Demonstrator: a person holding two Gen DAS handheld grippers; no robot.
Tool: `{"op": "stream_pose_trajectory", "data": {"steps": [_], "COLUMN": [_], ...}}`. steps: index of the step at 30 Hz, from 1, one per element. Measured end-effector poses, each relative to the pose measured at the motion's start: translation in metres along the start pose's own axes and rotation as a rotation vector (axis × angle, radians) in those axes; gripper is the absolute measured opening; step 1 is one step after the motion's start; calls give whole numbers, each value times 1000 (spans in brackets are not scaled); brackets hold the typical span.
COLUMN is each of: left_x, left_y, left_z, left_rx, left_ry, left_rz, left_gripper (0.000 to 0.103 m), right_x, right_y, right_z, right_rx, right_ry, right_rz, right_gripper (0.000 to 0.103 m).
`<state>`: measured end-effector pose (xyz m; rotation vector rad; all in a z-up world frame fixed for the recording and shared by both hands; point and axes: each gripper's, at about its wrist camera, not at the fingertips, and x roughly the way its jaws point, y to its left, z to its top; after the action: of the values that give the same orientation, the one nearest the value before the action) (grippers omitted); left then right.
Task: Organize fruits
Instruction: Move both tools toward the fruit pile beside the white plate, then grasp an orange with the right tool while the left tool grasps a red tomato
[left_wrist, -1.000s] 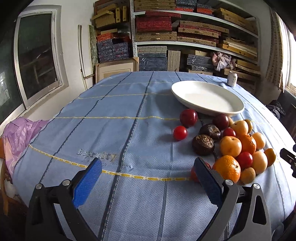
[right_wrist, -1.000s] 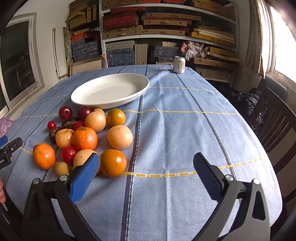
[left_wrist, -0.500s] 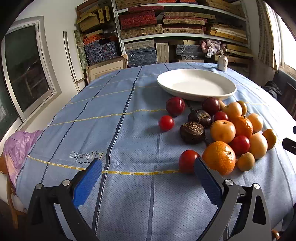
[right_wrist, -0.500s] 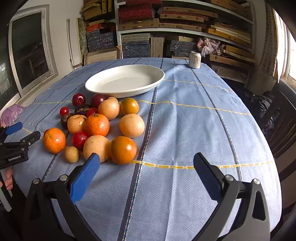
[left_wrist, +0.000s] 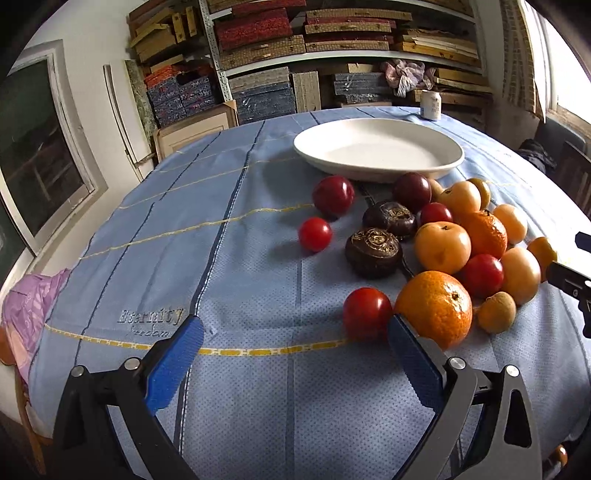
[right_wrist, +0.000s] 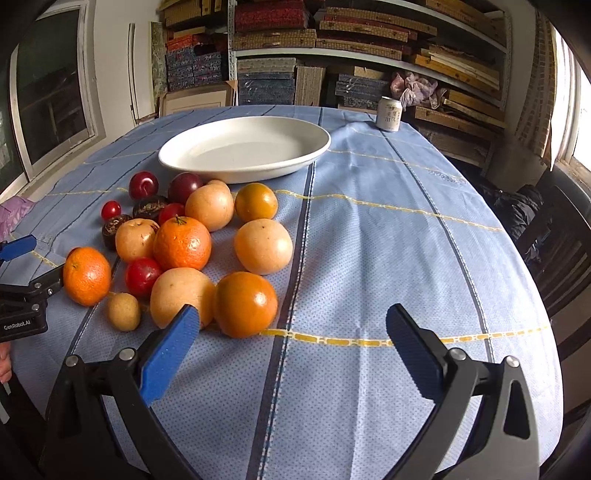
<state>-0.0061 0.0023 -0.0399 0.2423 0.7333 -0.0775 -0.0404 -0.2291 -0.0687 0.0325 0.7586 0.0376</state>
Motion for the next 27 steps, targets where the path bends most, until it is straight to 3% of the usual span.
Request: {"op": "stream_pose_trajectory", "data": {"steps": [4,9,16,17,18,19,20,21,22,23,27], "left_x": [5,15,23,24,24,23,24,26,26,26,26], "left_y": [1,11,11,10,10,11,13,15,17,18,11], "left_z": [2,5,7,7,7,6,4,3,2,2,2], "left_rx": [-2,-56,-52,-48,-43,-46,-74,-96,-109,-119,-90], "left_ry": [-2,20,31,35,29,21,19,22,18,16,12], "left_rz": [12,-38,-63,-82,-115,-160,-246,-299,-313,-328,-341], "left_gripper": [100,100,100,96,82,73,57,49,43,29,29], "right_x": [6,12,17,19,21,27,32,28,27,25,22], "right_y": [2,0,-5,-4,-3,-1,2,6,9,12,16], "right_z": [4,8,9,10,10,10,9,11,11,12,10], "right_rx": [0,12,32,28,26,19,16,1,-15,-17,-19], "right_ry": [-1,1,24,31,44,77,98,81,76,72,64], "right_rz": [5,11,43,31,16,21,31,14,23,25,36], "right_gripper": [99,99,99,99,91,69,66,47,40,39,39]}}
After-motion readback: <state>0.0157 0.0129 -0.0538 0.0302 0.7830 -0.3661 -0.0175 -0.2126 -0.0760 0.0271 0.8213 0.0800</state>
